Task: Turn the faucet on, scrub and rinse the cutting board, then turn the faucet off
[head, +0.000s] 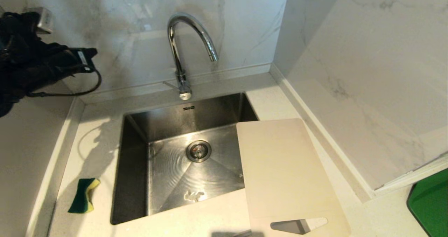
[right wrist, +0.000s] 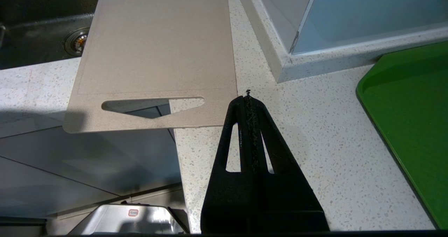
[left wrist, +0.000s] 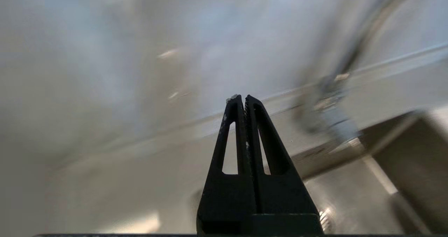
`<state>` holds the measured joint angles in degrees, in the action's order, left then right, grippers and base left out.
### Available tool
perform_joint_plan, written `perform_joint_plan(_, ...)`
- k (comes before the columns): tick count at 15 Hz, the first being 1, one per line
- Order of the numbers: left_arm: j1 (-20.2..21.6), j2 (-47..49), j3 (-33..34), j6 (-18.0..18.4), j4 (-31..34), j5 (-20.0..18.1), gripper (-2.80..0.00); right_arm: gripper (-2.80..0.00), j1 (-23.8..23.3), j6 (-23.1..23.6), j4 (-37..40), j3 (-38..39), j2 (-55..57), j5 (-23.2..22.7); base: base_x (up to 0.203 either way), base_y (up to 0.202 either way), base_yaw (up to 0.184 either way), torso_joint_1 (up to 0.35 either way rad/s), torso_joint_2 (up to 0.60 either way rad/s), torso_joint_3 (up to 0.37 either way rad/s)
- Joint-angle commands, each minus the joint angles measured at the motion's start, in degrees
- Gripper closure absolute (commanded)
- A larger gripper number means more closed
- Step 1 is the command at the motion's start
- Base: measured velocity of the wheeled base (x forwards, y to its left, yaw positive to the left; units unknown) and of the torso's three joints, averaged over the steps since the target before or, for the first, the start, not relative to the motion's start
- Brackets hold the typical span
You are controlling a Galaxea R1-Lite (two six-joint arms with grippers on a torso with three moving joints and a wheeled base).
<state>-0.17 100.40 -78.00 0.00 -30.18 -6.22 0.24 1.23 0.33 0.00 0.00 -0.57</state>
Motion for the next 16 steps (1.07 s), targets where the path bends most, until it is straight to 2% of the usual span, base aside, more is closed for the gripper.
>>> perform_joint_plan(1,5.2,-11.2,3.3,-1.7,6.5,0.2,0.0,0.0,0.0,0.0,0.0,0.1,0.0,0.0,0.0,0.0,0.0,0.0,0.0,0.0)
perform_joint_plan(3,7.3,-17.1,5.1,-4.3,13.5,1.9,0.0,0.0,0.0,-0.1,0.0,0.1,0.0,0.0,0.0,0.0,0.0,0.0,0.0,0.0)
perform_joint_plan(5,10.4,-23.0,8.6,-5.3,17.4,3.6,0.0,0.0,0.0,-0.1,0.1,0.1,0.0,0.0,0.0,0.0,0.0,0.0,0.0,0.0)
perform_joint_plan(7,13.2,-29.7,15.4,-5.6,18.4,1.8,0.0,0.0,0.0,-0.2,0.1,0.1,0.0,0.0,0.0,0.0,0.0,0.0,0.0,0.0)
perform_joint_plan(9,13.9,-36.7,24.2,-5.5,18.7,-1.5,0.0,0.0,0.0,-0.2,0.1,0.1,0.0,0.0,0.0,0.0,0.0,0.0,0.0,0.0)
perform_joint_plan(10,13.4,-39.2,28.7,-5.4,18.7,-2.5,0.0,0.0,0.0,-0.1,0.1,0.1,0.0,0.0,0.0,0.0,0.0,0.0,0.0,0.0)
perform_joint_plan(12,8.3,-43.9,36.6,-5.2,18.7,-3.3,0.0,0.0,0.0,-0.2,0.1,0.1,0.0,0.0,0.0,0.0,0.0,0.0,0.0,0.0)
perform_joint_plan(14,3.5,-49.0,42.3,-5.0,18.8,-1.8,0.0,0.0,0.0,-0.2,0.1,0.1,0.0,0.0,0.0,0.0,0.0,0.0,0.0,0.0)
perform_joint_plan(16,2.5,-53.9,48.3,-5.4,18.8,0.1,0.0,0.0,0.0,-0.2,0.1,0.1,0.0,0.0,0.0,0.0,0.0,0.0,0.0,0.0)
